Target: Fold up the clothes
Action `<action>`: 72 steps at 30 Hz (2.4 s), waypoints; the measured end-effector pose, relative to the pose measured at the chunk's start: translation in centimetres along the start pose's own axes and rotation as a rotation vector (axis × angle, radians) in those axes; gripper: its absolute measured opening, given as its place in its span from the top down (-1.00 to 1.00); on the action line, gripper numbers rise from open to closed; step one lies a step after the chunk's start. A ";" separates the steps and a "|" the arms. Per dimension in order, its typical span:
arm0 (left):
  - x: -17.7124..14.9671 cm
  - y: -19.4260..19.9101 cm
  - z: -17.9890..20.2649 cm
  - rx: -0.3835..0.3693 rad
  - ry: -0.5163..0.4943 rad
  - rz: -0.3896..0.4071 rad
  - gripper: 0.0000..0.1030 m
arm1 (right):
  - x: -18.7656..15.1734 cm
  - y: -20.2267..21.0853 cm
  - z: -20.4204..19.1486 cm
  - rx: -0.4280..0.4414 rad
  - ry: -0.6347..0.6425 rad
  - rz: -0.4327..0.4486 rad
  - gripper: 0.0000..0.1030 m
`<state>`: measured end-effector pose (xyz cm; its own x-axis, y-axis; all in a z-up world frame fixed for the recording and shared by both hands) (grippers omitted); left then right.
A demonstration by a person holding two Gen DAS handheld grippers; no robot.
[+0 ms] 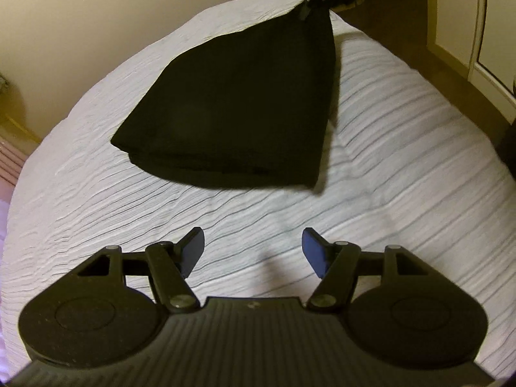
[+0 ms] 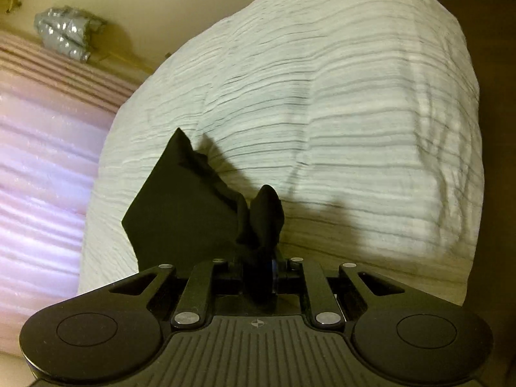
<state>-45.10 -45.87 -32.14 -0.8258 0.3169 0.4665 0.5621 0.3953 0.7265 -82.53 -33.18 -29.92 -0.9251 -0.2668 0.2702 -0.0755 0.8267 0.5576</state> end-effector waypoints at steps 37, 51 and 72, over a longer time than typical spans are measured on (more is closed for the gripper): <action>16.9 -12.7 -4.7 0.133 -0.030 -0.056 -0.18 | 20.6 -2.4 2.7 -0.081 0.252 -0.015 0.22; 15.0 -23.8 -11.1 -0.067 0.428 -0.236 0.58 | 8.4 -5.0 1.9 -0.057 0.410 -0.206 0.22; 14.7 -24.7 -11.0 -0.064 0.421 -0.261 0.57 | 9.5 -3.0 7.5 -0.073 0.097 -0.149 -0.51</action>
<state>-71.63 -60.50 -37.67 -0.8929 -0.1665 0.4182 0.3408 0.3570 0.8697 -93.86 -34.47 -34.90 -0.8652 -0.4328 0.2533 -0.1782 0.7374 0.6515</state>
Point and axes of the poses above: each gripper's, at about its wrist camera, not at the fingertips, and y roughly against the way its jaws point, z to its right, x to its top, the point moved 3 cm from there along -y, roughly the way its jaws point, and after that the axes turned 10 degrees about x, right-handed, at the moved point
